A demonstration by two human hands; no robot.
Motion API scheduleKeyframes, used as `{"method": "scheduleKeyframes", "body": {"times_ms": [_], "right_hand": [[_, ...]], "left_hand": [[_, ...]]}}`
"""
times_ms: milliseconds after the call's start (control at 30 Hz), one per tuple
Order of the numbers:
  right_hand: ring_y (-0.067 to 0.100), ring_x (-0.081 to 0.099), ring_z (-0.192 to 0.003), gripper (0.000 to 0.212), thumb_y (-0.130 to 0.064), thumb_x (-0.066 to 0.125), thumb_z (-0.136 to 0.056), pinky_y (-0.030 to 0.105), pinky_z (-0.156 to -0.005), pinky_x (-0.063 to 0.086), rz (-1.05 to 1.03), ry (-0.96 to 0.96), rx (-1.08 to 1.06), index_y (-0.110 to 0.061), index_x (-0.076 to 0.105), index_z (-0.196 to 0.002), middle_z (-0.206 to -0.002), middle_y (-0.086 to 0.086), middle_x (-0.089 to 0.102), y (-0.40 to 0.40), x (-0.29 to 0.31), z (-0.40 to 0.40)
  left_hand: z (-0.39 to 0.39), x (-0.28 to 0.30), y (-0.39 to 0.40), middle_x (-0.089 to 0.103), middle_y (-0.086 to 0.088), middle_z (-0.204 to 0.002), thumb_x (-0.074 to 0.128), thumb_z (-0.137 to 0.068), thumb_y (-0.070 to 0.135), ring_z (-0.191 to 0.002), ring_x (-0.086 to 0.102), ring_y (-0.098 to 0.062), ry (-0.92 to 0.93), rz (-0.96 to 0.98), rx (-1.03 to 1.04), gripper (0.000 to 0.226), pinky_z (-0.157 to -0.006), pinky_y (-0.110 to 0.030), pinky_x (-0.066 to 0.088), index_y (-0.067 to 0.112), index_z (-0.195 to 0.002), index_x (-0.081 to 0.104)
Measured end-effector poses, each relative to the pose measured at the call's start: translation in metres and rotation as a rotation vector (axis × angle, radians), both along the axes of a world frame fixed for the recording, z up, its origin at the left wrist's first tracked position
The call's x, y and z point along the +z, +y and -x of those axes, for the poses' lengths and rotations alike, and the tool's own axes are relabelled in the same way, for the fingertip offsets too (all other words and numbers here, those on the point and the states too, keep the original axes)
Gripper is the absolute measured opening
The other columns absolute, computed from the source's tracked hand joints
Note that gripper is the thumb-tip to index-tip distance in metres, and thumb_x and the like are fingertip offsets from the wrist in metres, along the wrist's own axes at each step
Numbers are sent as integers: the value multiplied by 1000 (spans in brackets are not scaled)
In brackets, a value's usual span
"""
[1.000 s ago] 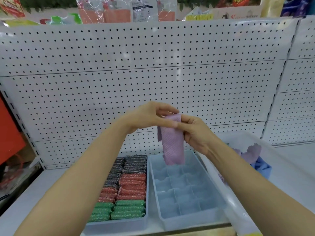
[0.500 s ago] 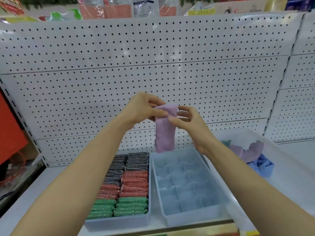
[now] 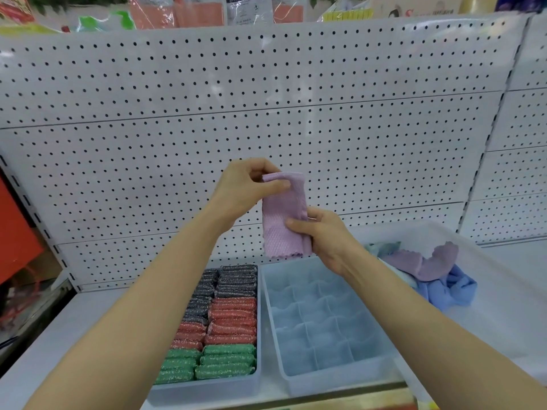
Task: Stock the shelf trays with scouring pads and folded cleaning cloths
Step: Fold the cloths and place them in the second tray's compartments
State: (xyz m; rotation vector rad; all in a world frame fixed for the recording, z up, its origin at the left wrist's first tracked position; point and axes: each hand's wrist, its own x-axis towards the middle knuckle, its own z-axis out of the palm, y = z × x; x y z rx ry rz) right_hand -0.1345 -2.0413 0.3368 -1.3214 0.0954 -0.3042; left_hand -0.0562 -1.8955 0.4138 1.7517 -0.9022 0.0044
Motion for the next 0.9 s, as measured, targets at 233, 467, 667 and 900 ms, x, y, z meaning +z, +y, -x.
{"method": "scheduleKeyframes", "body": {"times_ms": [233, 467, 667, 900], "right_hand": [[26, 59, -63, 37, 18, 42, -85, 27, -49, 51, -26, 15, -72, -4, 69, -97, -80, 14, 68, -18, -1, -5], [11, 60, -53, 36, 20, 42, -86, 19, -43, 43, 40, -51, -44, -5, 66, -97, -73, 5, 69, -16, -8, -12], [19, 63, -75, 27, 7, 53, -87, 25, -65, 53, 159, -33, -89, -2, 69, -107, -94, 14, 71, -24, -15, -23], [19, 65, -83, 44, -10, 80, -73, 26, -76, 55, 531, 123, 125, -13, 64, -114, -103, 13, 68, -46, -32, -36]], "left_hand": [[8, -11, 21, 74, -5, -105, 80, -78, 14, -104, 68, -20, 49, -167, -280, 23, -93, -29, 54, 13, -100, 73], [-14, -44, 7, 70, -1, -115, 77, -82, 24, -99, 69, -12, 226, -177, -69, 50, -85, -27, 58, 19, -128, 60], [-22, -58, -2, 75, -9, -86, 81, -76, 5, -77, 71, -17, 223, -97, 79, 22, -64, -23, 57, 8, -97, 73], [-45, -98, -10, 72, -3, -84, 83, -73, 14, -79, 70, -22, 124, -244, 189, 19, -70, -35, 61, 16, -89, 73]]}}
